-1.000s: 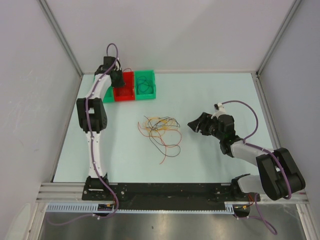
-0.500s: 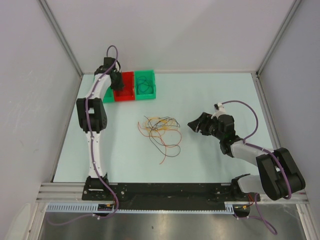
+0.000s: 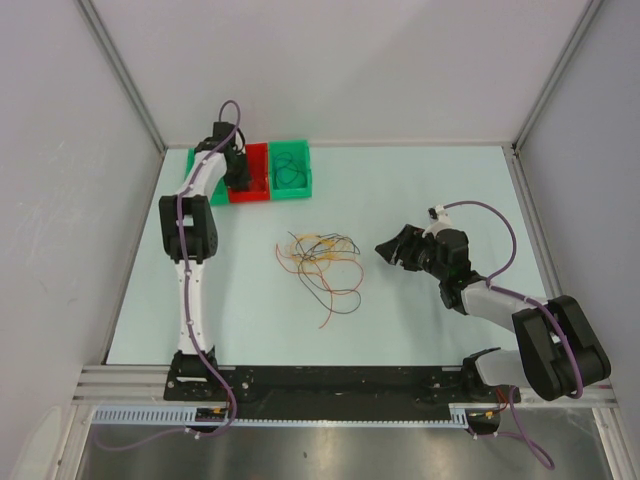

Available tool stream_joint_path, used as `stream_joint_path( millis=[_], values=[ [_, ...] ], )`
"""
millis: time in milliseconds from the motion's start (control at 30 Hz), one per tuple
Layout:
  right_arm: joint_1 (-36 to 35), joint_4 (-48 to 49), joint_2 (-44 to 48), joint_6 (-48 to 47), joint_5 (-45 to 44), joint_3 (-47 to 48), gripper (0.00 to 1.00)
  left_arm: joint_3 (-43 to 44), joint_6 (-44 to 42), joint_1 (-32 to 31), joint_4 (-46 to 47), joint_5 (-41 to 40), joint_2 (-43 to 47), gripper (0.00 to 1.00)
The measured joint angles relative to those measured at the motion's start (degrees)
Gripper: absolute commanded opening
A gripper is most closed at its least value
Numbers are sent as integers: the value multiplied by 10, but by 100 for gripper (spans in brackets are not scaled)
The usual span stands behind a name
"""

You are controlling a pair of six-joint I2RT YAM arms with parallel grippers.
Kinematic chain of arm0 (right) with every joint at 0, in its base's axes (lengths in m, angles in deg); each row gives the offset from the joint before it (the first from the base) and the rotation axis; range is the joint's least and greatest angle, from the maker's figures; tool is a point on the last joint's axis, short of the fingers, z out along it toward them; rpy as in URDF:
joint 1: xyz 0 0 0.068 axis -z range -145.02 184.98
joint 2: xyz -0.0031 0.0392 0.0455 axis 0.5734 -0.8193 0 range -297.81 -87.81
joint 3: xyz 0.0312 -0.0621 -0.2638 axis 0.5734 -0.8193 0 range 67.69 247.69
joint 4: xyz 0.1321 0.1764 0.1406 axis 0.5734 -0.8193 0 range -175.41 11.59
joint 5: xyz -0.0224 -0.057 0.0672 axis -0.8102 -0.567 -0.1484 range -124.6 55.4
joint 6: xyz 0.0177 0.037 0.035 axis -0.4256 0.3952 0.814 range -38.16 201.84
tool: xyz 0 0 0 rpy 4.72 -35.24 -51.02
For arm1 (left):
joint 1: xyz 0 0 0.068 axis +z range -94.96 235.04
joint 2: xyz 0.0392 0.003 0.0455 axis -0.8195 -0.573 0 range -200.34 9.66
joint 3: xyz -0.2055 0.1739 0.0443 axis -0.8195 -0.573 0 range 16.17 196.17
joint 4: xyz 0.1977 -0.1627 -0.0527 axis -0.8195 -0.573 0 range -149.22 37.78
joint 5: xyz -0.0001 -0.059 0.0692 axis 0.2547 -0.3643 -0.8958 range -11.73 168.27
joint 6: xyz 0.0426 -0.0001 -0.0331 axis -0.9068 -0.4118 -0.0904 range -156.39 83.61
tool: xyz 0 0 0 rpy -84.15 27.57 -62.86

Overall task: Untangle the cables
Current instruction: Place the cable in the bin.

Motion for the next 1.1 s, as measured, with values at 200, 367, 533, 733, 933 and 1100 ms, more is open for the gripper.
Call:
stream_joint_path(
  millis=[200,367,533,733,933,1100],
  values=[
    [0,0,0,0,0,0,74,0,1,0,0,2,-3,29],
    [0,0,0,0,0,0,74,4,3,0,0,5,-3,46],
    [0,0,0,0,0,0,74,20,3,0,-2,5,-3,50],
    [0,0,0,0,3,0,74,34,4,0,1,3,-1,54],
    [0,0,0,0,4,0,74,45,7,0,3,-2,7,62],
    [0,0,0,0,4,0,74,47,8,0,5,-7,20,70]
  ],
)
